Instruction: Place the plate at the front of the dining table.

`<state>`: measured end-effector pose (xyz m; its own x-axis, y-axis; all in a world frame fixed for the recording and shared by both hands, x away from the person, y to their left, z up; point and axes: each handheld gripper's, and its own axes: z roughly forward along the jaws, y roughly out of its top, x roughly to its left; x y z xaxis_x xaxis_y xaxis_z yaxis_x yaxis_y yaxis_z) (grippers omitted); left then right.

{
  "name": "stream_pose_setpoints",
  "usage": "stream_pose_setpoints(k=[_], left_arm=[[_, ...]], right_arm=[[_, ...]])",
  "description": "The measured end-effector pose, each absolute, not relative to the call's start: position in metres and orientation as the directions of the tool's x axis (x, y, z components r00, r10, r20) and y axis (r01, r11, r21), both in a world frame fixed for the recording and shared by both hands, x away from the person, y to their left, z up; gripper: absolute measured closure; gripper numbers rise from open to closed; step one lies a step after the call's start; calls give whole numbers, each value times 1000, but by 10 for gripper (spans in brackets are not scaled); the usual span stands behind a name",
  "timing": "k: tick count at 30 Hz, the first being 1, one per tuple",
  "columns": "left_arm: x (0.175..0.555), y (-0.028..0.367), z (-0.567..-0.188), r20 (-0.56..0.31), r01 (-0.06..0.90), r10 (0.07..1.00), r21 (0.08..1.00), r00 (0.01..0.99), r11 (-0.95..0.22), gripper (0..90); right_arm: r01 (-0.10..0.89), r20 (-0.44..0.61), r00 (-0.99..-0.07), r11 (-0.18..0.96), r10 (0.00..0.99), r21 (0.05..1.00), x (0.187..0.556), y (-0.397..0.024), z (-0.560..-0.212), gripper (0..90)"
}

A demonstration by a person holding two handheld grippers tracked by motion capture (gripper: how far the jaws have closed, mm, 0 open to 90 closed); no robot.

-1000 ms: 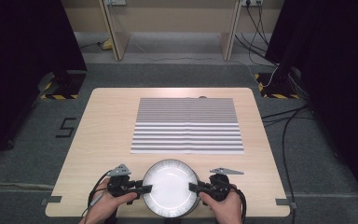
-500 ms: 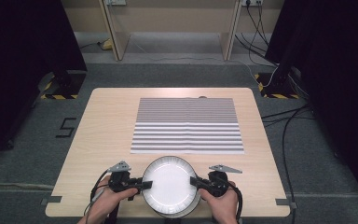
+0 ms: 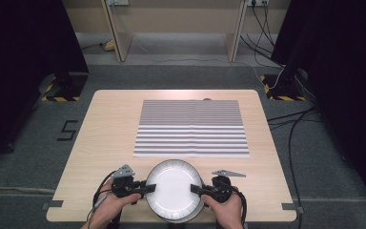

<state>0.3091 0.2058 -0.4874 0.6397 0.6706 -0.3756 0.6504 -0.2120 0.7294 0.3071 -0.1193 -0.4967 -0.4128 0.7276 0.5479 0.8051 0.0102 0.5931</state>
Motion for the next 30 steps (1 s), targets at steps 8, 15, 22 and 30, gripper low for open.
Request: stream_pose_setpoints(k=[8, 15, 22, 30], left_arm=[[318, 207, -485, -409, 657, 675, 739, 614, -149, 768], [319, 209, -483, -414, 645, 675, 755, 611, -120, 789], [320, 210, -480, -412, 630, 679, 771, 607, -96, 808], [323, 208, -478, -413, 624, 680, 777, 606, -85, 818]], right_arm=[[778, 570, -403, -61, 716, 626, 313, -125, -486, 810], [756, 560, -415, -71, 717, 651, 315, -125, -481, 818], [734, 547, -435, -71, 716, 676, 316, -125, -476, 822], [715, 523, -447, -62, 726, 697, 316, -125, -474, 821]])
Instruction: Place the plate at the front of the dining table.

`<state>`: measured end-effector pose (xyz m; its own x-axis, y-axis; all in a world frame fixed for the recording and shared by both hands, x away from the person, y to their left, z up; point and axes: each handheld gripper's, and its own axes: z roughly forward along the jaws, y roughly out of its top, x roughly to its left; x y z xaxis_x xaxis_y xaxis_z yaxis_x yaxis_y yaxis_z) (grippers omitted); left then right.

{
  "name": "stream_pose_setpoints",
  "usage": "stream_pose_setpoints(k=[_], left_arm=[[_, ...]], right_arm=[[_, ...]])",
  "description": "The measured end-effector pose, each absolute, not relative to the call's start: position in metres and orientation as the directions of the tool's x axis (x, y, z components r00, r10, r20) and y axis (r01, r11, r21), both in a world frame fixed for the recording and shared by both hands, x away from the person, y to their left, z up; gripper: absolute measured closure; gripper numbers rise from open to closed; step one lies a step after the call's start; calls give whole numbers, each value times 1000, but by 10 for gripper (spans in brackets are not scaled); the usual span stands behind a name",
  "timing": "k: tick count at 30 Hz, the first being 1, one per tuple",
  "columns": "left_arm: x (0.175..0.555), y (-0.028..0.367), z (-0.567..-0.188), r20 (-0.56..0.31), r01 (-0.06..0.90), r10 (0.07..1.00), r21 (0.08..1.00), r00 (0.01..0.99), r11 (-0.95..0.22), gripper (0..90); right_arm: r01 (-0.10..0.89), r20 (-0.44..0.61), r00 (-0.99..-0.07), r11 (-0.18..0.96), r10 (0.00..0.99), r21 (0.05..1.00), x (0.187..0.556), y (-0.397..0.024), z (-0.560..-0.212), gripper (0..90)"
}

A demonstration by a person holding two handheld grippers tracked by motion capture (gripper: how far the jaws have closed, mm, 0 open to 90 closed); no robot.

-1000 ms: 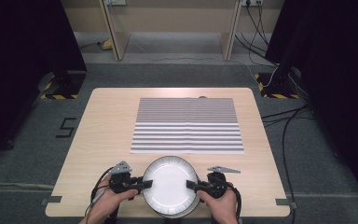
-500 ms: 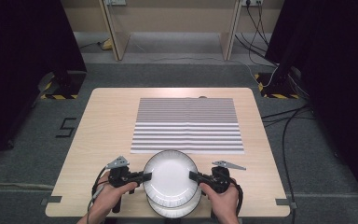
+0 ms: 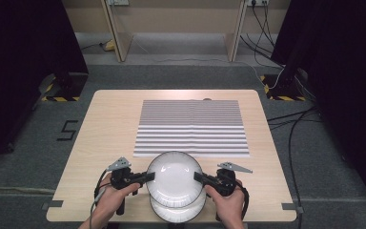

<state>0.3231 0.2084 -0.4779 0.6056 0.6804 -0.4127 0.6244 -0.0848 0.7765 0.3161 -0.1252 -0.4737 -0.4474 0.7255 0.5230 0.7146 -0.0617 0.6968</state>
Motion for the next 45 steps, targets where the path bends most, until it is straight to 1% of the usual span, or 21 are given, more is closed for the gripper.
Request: stream_pose_setpoints(k=[18, 45], left_arm=[[331, 206, -471, -398, 596, 678, 800, 618, -73, 824], [347, 196, -460, -382, 575, 673, 815, 634, -79, 824]], right_arm=[[673, 479, -472, -47, 740, 738, 322, -126, -464, 820], [651, 453, -474, -46, 755, 758, 333, -134, -452, 819]])
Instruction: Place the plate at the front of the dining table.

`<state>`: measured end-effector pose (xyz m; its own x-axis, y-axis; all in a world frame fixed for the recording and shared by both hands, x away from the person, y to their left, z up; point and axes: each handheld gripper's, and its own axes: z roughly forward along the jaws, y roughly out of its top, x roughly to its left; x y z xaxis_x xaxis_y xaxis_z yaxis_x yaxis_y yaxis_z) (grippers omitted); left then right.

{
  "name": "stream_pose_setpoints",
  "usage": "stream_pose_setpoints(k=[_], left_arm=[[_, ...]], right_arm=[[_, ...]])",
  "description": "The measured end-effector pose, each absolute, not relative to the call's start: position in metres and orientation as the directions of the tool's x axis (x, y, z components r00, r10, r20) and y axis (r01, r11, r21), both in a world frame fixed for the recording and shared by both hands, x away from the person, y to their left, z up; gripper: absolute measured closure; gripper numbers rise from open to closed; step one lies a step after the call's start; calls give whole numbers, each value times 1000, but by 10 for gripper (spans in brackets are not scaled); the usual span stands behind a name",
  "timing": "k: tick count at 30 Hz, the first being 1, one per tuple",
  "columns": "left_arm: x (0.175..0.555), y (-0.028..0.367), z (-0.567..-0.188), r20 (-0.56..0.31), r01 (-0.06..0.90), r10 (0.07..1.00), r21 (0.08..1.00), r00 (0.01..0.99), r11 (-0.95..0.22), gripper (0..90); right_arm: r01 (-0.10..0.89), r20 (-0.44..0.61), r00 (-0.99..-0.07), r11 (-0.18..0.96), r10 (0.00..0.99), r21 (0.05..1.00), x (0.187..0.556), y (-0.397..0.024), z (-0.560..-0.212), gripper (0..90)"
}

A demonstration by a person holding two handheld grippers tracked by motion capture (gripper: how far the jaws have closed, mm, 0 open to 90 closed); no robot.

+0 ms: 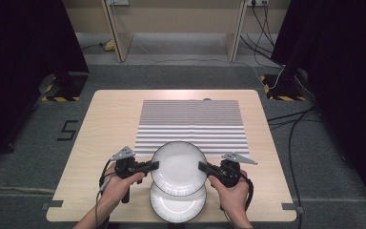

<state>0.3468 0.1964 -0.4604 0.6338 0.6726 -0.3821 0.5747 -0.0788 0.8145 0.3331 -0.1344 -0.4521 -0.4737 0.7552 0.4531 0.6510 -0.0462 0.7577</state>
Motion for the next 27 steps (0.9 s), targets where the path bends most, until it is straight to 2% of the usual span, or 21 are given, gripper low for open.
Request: stream_pose_setpoints(k=[27], left_arm=[[363, 190, -456, -376, 558, 668, 827, 642, -71, 826]], right_arm=[[623, 425, -479, -43, 768, 781, 346, -140, -444, 819]])
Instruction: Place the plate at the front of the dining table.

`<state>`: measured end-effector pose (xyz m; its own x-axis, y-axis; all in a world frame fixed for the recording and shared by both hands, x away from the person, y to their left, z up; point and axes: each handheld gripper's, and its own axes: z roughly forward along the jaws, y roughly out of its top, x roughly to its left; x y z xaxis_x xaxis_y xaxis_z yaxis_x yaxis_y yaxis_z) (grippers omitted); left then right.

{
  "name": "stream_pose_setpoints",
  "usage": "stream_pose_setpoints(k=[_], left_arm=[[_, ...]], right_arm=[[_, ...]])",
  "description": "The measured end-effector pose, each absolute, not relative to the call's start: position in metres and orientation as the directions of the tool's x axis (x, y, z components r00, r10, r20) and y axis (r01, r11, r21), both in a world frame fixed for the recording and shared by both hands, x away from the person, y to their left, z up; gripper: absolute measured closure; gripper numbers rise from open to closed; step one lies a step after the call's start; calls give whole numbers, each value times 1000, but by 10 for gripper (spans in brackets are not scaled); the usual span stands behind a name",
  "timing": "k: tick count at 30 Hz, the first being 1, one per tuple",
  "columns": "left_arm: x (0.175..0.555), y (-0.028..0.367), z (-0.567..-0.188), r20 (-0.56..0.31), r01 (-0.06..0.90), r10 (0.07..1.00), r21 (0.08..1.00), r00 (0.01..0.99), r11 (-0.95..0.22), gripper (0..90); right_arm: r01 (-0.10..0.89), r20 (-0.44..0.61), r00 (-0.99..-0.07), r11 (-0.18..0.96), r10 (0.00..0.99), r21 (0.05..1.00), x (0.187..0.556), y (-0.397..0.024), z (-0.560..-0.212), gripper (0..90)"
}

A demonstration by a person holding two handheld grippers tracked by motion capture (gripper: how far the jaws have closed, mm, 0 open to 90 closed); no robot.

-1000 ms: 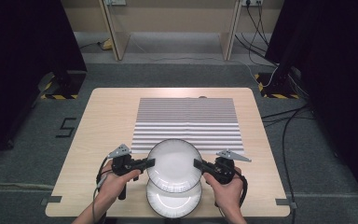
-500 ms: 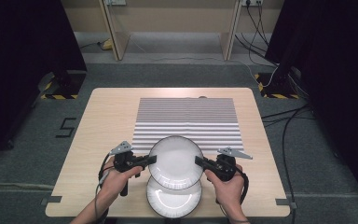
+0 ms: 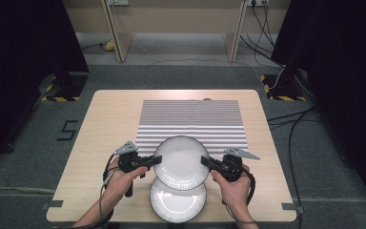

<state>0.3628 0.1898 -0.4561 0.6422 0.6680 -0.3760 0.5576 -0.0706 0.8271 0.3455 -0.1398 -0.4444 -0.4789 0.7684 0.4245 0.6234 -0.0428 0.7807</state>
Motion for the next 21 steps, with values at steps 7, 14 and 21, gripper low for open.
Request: stream_pose_setpoints(k=[7, 14, 21], left_arm=[[365, 189, -455, -377, 555, 670, 830, 640, -63, 825], [368, 188, -454, -375, 552, 672, 832, 638, -60, 825], [369, 188, -454, -373, 552, 674, 832, 637, -61, 825]], right_arm=[[613, 417, -483, -43, 770, 789, 348, -140, -442, 818], [606, 410, -483, -43, 773, 795, 352, -140, -440, 818], [603, 409, -483, -44, 774, 797, 354, -141, -439, 817]])
